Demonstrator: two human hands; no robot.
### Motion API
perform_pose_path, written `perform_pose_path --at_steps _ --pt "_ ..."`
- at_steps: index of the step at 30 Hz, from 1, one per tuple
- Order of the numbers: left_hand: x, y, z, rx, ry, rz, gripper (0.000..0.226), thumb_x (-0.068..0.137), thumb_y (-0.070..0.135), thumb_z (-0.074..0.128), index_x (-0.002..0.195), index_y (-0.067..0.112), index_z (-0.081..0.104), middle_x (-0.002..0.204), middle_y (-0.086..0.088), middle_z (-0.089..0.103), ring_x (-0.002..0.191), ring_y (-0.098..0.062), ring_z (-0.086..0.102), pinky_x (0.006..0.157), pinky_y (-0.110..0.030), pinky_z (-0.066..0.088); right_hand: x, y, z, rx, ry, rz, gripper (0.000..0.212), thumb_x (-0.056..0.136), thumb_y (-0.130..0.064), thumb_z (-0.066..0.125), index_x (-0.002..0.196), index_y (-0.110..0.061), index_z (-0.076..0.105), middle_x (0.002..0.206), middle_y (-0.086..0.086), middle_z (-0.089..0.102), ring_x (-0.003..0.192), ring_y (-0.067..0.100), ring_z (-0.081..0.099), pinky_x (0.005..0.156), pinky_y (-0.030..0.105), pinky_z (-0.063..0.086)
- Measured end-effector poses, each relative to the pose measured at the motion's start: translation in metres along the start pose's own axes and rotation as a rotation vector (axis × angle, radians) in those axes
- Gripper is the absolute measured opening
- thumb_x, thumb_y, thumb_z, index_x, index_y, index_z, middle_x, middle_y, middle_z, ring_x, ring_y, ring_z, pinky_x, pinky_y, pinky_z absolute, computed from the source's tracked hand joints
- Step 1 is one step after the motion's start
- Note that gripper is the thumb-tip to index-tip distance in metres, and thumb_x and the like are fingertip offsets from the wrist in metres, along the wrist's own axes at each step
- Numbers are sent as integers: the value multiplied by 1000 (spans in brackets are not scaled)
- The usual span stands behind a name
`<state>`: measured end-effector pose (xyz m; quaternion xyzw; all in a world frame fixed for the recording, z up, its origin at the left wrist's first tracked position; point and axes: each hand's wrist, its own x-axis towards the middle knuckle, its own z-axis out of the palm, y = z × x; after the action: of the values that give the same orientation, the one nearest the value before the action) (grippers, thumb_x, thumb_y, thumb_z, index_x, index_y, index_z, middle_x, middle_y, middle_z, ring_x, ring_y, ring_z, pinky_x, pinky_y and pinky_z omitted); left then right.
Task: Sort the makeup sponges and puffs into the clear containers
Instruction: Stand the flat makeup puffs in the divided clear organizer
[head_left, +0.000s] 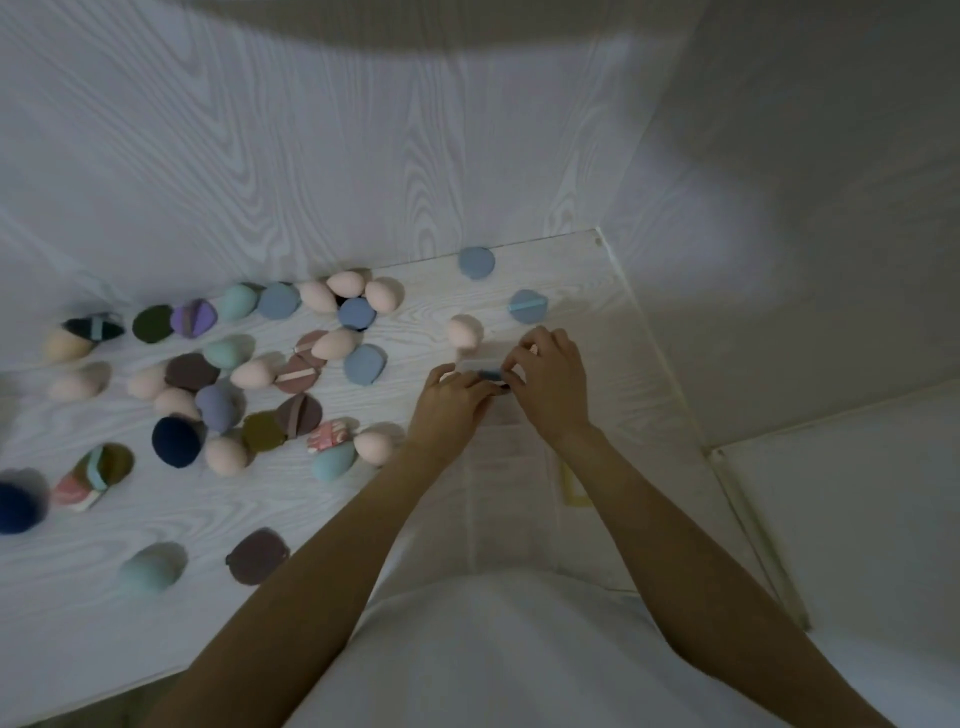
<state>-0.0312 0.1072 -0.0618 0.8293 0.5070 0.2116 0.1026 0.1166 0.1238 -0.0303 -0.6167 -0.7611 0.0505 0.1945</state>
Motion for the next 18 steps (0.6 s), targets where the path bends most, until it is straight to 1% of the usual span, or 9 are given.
perform_pose_path --at_steps 2,4,6,8,11,13,15,16,18 --pt "-1 0 -2 -7 -27 -21 20 78 15 58 87 19 74 78 0 70 68 -19 67 85 -36 48 4 0 7 -18 -78 13 9 63 -16 80 66 -15 72 87 6 61 81 30 54 68 34 40" --pt "0 -1 -4 -13 -55 -55 24 80 19 50 88 16 72 79 -2 69 69 -21 66 82 -38 49 6 4 10 14 -162 47 5 69 -21 77 73 -18 75 102 5 60 94 30 50 77 33 34" --pt "2 -1 -5 -3 -59 -86 16 76 11 61 90 10 69 83 -5 68 71 -24 65 79 -37 50 10 10 11 41 -214 75 7 73 -26 75 78 -22 76 114 2 57 102 27 45 81 29 28" --pt "6 1 -4 7 -85 -104 25 68 3 73 92 7 67 81 -7 69 68 -25 66 77 -36 51 13 15 10 44 -254 68 10 75 -30 74 82 -23 76 117 0 56 104 25 43 80 27 25" --pt "10 5 -6 41 -103 -110 28 63 3 78 88 10 67 67 -4 68 56 -23 63 71 -31 51 20 21 5 90 -324 -5 13 77 -29 73 86 -20 76 114 0 60 101 25 44 79 26 25" --pt "9 2 -5 68 -95 -94 25 64 5 78 86 13 69 68 -2 69 57 -22 63 72 -29 48 27 28 -2 221 -301 -12 11 79 -24 72 85 -15 75 100 4 66 90 22 52 77 29 37" --pt "6 -2 -4 89 -54 -52 14 72 10 70 84 16 71 72 -1 69 62 -21 64 78 -29 40 38 37 -10 362 -213 81 10 82 -20 68 85 -11 72 89 6 69 75 17 56 70 29 45" --pt "5 -3 -3 98 -30 -37 13 76 15 62 84 18 72 73 0 69 66 -21 64 79 -29 35 46 43 -12 386 -180 132 10 83 -18 66 88 -11 70 89 7 69 73 16 57 68 28 45" --pt "5 -5 -3 137 -14 -31 25 80 23 50 84 21 74 75 3 70 77 -22 63 78 -29 34 66 55 -3 315 -163 199 16 86 -16 61 98 -9 67 97 10 67 80 21 60 71 30 46"
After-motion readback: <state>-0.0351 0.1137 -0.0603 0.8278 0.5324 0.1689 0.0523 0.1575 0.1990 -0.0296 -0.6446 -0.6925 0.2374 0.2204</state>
